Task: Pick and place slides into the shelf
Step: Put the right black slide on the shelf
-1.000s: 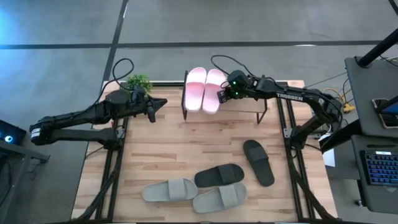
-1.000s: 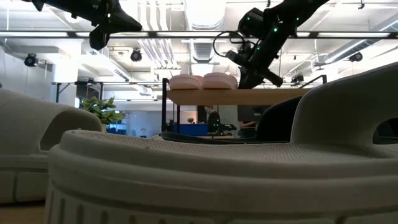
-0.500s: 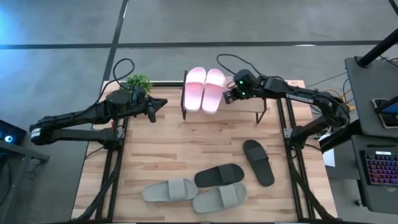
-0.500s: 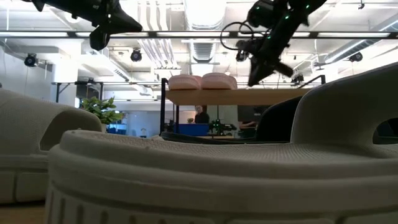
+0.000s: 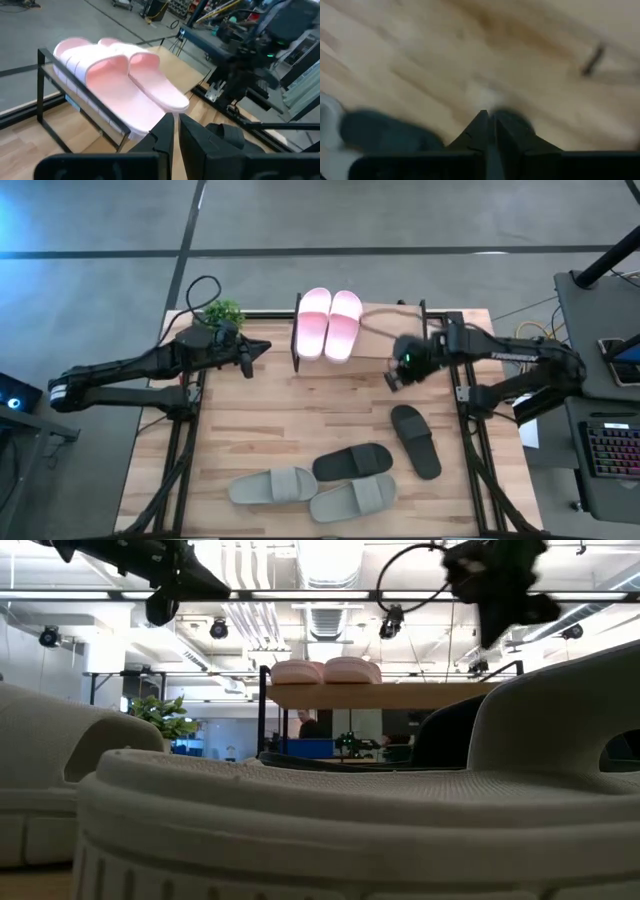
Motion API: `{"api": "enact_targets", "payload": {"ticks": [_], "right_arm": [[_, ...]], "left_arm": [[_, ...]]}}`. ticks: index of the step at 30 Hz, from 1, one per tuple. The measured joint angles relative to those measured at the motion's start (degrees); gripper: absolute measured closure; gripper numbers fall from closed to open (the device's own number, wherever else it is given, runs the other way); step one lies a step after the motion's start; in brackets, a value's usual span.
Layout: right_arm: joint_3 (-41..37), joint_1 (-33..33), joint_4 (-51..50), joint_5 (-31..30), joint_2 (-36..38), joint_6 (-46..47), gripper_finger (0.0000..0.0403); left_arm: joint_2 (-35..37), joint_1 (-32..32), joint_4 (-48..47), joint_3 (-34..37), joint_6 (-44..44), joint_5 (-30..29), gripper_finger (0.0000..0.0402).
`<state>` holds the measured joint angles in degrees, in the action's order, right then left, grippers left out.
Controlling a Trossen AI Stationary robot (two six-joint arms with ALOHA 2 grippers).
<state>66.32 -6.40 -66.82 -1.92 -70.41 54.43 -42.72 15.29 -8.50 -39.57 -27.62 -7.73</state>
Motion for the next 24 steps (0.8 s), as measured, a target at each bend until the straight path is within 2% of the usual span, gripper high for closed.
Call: {"api": "enact_targets", "payload": {"ticks": [4, 7, 14, 18, 21, 24], "right_arm": [[-0.2, 10.3, -3.8, -1.4, -0.6, 12.3, 0.0331], [-0.8, 17.4, -3.0, -2.9, -0.9, 25.8, 0.0296], [-6.0, 35.0, -2.6, -9.6, -1.1, 71.7, 0.0244], [-8.5, 39.4, 3.0, -6.6, -3.5, 75.9, 0.0230], [-9.3, 39.7, 7.0, -7.3, -6.8, 75.7, 0.0226], [-9.5, 39.7, 7.0, -7.3, -11.0, 75.8, 0.0225]], "left_arm": [[-0.9, 0.0, 0.5, 0.6, 0.0, 0.1, 0.0391], [-1.6, 0.0, 0.5, 1.1, 0.0, 1.1, 0.0391], [-2.1, 0.0, 0.6, 2.2, -0.4, 2.3, 0.0391], [-1.9, 0.0, 0.6, 2.5, -0.4, 2.5, 0.0391], [-1.9, 0.0, 0.6, 2.5, -0.4, 2.5, 0.0391], [-1.7, 0.0, 0.6, 2.5, -0.5, 2.8, 0.0391]]}}
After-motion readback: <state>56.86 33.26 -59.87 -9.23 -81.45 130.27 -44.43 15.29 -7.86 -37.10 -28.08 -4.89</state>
